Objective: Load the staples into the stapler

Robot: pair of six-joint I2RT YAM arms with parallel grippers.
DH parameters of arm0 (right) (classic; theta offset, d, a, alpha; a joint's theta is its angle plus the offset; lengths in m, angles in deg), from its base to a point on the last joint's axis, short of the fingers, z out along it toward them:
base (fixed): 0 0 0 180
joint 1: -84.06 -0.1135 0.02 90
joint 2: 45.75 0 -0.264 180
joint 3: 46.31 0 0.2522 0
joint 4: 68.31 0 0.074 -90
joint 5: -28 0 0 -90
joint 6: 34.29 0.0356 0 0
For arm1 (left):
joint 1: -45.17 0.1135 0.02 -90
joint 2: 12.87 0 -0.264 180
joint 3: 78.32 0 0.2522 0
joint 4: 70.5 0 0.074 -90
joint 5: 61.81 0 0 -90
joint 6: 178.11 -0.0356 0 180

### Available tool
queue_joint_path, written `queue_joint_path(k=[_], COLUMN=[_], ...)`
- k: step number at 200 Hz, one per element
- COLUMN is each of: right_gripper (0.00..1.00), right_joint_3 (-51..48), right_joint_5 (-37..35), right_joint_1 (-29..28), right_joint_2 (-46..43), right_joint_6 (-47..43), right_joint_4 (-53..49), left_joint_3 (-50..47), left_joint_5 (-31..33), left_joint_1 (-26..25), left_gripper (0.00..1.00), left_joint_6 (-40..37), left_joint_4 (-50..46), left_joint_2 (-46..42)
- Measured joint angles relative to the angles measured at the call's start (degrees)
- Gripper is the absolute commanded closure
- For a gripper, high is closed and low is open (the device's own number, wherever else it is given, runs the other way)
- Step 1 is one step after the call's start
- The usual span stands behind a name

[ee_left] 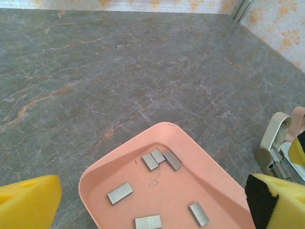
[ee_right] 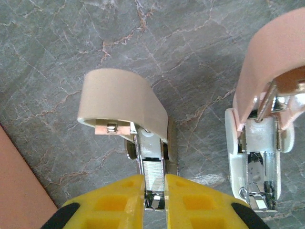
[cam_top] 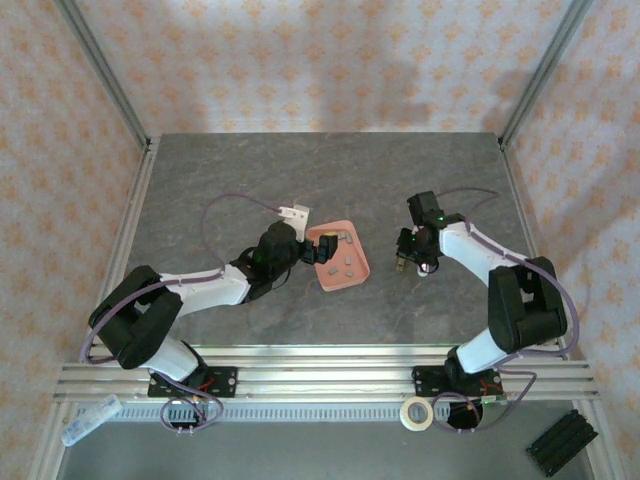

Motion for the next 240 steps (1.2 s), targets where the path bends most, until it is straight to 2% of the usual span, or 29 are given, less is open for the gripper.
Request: queue_joint_path(k=[60,240], right_gripper=[0.86,0.86], right_joint_3=[-1.05,-1.86], right_joint_5=[0.92,1.05], right_joint_1=[0.00,0.00], right_joint_2=[3.21,2.36], right_joint_6=[0.04,0.02], right_joint_4=[1.20,2.27], left_joint_3=[0.00,0.04], left_joint_5=[0.00,0.00], left_joint_1=[0.00,0.00], left_gripper=[0.01,0.01], left_joint_6=[0.00,0.17], left_joint_4=[0.00,-2.54], left_joint_2=[0.00,-0.11])
